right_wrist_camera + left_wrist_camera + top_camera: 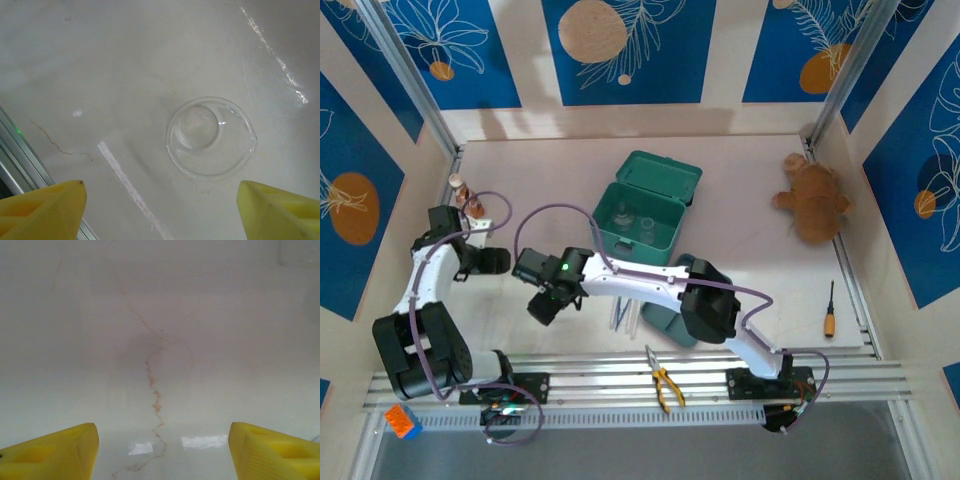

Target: Organize the chemistry lab equipment

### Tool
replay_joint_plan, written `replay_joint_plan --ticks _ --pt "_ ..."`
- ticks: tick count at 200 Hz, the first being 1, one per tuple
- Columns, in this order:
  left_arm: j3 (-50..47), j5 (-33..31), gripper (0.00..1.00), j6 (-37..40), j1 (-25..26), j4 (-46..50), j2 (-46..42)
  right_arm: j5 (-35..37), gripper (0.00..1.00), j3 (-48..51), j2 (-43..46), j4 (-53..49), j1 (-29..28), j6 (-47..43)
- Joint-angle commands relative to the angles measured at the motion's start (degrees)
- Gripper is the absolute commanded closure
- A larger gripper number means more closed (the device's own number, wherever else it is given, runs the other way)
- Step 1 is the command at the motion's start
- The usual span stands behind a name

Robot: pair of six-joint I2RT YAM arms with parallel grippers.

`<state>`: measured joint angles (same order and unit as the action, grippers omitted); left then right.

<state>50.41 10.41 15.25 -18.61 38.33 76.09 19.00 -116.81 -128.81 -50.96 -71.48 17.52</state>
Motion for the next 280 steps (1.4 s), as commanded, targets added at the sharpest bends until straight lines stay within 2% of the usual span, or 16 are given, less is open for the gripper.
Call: replay_joint_plan --ticks 1,60,131,182,280 --pt "1.7 2.1 0.31 -0.9 -2.2 -0.2 1.3 -2.1 0.20 -2.9 -2.1 -4.3 0.5 -1.4" --pt "0.4 1.9 0.31 -0.7 -2.3 -1.3 0.5 1.0 0.20 -7.0 -5.2 -7.1 1.9 -2.0" --pt "0.0 2.3 0.31 -0.7 -2.4 -1.4 0.4 -1.9 0.21 -10.6 -8.7 -7.9 2.6 -2.8" --pt "-0.4 2.3 0.31 -0.7 -2.4 -1.6 0.4 -0.9 0.21 -13.5 -11.3 -8.7 3.1 -4.4" --pt "-0.7 2.5 0.31 -0.6 -2.4 -1.7 0.5 1.7 0.22 -14.6 -12.5 -8.6 2.9 -14.8"
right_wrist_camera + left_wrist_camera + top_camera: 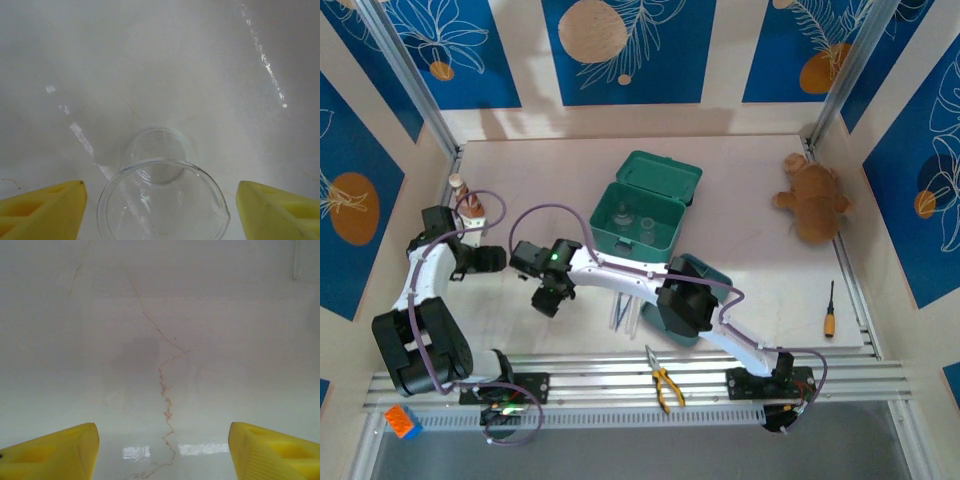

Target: Organize the chemistry lab equipment

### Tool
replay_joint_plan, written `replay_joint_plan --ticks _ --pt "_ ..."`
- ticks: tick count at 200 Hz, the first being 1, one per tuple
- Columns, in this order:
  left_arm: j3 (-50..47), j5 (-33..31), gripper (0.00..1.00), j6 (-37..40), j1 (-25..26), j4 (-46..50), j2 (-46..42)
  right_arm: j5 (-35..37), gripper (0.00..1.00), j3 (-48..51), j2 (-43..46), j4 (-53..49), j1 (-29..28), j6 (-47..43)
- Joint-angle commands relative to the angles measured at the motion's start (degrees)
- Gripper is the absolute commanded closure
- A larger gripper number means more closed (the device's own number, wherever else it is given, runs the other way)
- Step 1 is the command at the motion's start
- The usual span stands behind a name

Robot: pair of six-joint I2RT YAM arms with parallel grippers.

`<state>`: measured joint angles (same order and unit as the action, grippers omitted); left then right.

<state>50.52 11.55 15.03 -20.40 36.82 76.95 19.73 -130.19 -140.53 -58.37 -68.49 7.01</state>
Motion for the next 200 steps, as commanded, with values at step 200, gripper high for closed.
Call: replay_joint_plan --ticks 200 --pt "-0.9 1.8 0.31 -0.5 -0.5 -0.3 -0.1 1.5 0.36 0.3 -0.3 -0.2 -1.2 -8.8"
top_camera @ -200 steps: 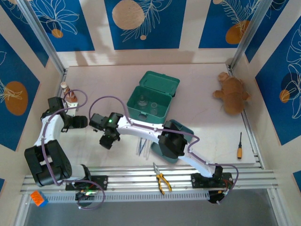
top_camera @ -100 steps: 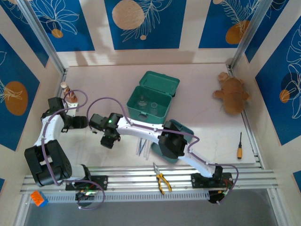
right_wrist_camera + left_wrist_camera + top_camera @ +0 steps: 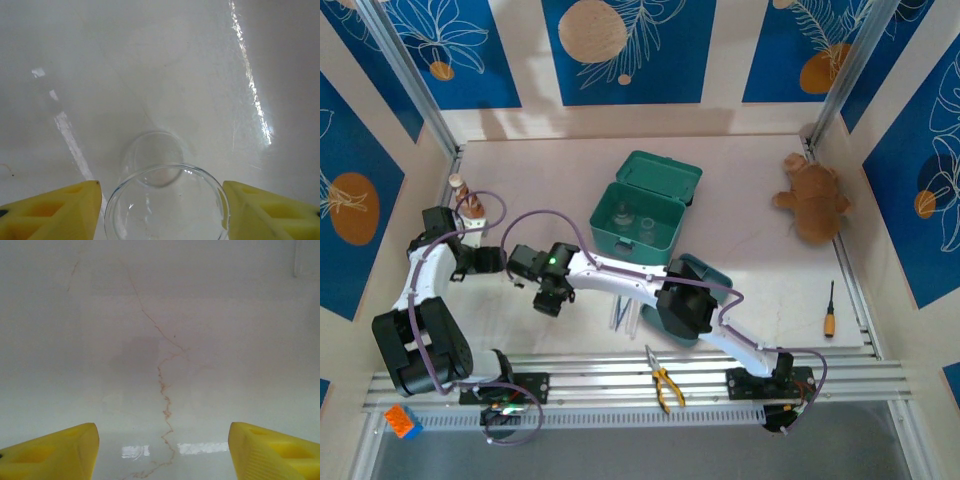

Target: Organize the chemistry lab equipment

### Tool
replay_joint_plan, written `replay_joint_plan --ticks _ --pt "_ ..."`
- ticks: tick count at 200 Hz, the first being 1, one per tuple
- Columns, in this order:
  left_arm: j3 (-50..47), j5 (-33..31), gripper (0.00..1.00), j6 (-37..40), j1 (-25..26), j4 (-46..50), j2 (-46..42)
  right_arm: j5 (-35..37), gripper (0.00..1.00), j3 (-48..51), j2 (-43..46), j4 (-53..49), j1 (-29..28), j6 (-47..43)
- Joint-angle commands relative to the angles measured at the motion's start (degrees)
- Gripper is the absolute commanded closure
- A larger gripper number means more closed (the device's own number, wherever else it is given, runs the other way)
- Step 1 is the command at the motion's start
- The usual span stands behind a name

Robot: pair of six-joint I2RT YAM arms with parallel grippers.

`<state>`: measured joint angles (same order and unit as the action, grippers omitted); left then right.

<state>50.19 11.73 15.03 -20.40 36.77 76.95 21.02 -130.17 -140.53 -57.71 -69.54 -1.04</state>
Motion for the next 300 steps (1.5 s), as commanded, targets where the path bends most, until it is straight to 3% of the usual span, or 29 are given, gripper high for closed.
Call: replay_joint_plan --ticks 1,49,190,252,300 --pt "-0.6 1.6 0.31 -0.5 -0.5 -0.2 -0.1 0.2 0.36 0.3 -0.3 -0.9 -0.1 -0.7" --pt "-0.6 1.7 0.31 -0.5 -0.5 -0.1 -0.4 -0.2 0.43 0.3 -0.1 -1.6 -0.1 -0.7" --pt "-0.8 2.8 0.31 -0.5 -0.5 -0.3 0.2 -2.3 0.43 -2.4 10.1 -6.1 3.0 1.4" --pt "-0.9 2.9 0.31 -0.5 -0.5 -0.3 0.3 -6.8 0.26 -3.8 7.5 -6.4 2.3 0.9" --pt "-0.9 3.0 0.31 -0.6 -0.5 -0.3 0.5 -8.6 0.24 -6.0 3.6 -8.2 1.8 -0.9"
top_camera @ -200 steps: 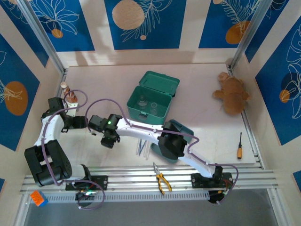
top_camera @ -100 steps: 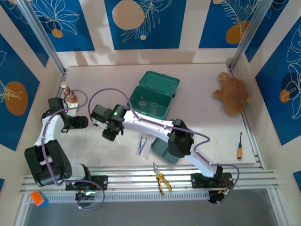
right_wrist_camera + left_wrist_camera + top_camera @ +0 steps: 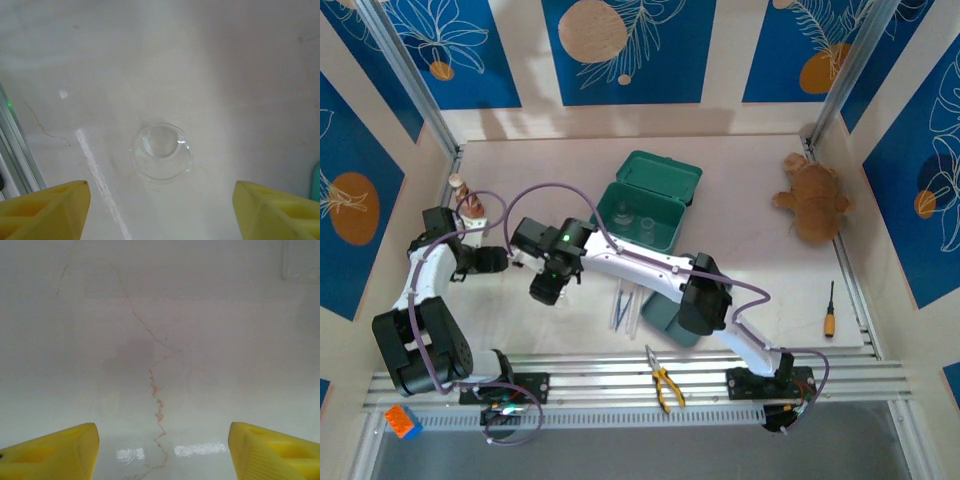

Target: Organize the chemistry lab equipment

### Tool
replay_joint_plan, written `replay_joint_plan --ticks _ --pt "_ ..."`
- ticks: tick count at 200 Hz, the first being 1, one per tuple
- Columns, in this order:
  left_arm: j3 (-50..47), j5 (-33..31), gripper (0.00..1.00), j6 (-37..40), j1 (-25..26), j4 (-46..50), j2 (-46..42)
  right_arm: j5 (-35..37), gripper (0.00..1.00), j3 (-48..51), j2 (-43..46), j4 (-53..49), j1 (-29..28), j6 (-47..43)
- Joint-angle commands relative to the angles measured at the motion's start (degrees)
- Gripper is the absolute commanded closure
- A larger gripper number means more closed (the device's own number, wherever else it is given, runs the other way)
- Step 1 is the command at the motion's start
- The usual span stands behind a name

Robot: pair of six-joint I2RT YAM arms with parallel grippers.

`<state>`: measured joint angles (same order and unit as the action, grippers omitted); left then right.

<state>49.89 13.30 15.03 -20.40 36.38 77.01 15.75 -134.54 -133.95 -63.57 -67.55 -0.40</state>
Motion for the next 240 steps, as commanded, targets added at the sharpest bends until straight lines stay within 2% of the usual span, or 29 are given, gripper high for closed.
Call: replay_joint_plan --ticks 1,174,240 --pt "-0.6 1.5 0.31 -0.6 -0.6 0.1 0.4 -3.3 0.24 -1.6 -3.1 -2.4 -0.2 -1.6" --pt "-0.5 0.7 0.31 -0.6 -0.6 0.3 0.5 -4.9 0.23 -2.7 -10.0 -1.6 1.5 -3.0" --pt "-0.5 1.0 0.31 -0.5 -0.6 0.1 1.0 -4.4 0.36 -3.0 -10.4 -1.8 1.8 -2.9"
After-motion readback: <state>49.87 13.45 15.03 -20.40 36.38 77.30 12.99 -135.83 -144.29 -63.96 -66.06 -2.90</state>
